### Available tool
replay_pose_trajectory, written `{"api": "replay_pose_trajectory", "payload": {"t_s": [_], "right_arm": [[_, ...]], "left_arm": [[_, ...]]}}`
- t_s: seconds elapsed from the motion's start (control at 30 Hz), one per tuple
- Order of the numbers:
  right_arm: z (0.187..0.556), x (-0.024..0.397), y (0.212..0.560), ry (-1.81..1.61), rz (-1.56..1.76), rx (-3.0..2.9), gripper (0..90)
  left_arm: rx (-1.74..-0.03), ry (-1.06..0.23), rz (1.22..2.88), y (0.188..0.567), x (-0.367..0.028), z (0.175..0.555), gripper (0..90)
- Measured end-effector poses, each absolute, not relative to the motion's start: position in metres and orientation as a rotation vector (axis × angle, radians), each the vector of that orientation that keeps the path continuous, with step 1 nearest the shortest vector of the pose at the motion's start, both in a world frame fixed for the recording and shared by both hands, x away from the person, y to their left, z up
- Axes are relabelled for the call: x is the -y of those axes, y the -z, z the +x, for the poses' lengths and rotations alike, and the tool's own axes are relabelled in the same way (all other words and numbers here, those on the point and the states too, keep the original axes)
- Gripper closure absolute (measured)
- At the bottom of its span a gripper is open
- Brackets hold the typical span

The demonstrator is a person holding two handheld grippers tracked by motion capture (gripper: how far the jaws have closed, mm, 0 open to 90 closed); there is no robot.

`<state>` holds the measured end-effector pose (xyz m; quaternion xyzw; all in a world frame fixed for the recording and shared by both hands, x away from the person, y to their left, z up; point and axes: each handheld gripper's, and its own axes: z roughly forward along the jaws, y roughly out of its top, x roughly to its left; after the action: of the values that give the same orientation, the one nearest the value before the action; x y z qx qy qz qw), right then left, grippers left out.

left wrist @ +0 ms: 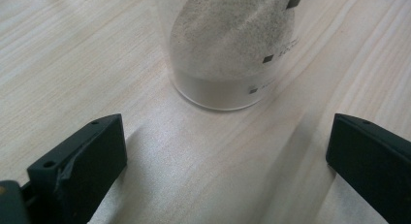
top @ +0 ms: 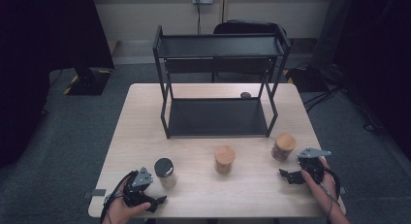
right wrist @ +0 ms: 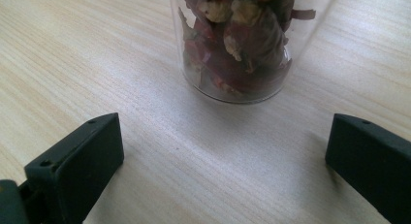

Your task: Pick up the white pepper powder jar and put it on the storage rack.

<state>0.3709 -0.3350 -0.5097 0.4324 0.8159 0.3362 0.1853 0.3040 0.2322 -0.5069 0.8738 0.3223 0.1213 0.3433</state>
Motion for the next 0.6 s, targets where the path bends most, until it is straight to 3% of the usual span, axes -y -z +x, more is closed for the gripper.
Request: {"api": "replay_pose_trajectory", "payload": {"t_s": [0.6], "right_arm": [[0.371, 0.335, 0.5097, -0.947, 1.218, -2.299, 0.0]], "left_arm": [[-0.867, -0.308, 2.195, 0.4989, -0.2366, 0.3024, 3.8]]}}
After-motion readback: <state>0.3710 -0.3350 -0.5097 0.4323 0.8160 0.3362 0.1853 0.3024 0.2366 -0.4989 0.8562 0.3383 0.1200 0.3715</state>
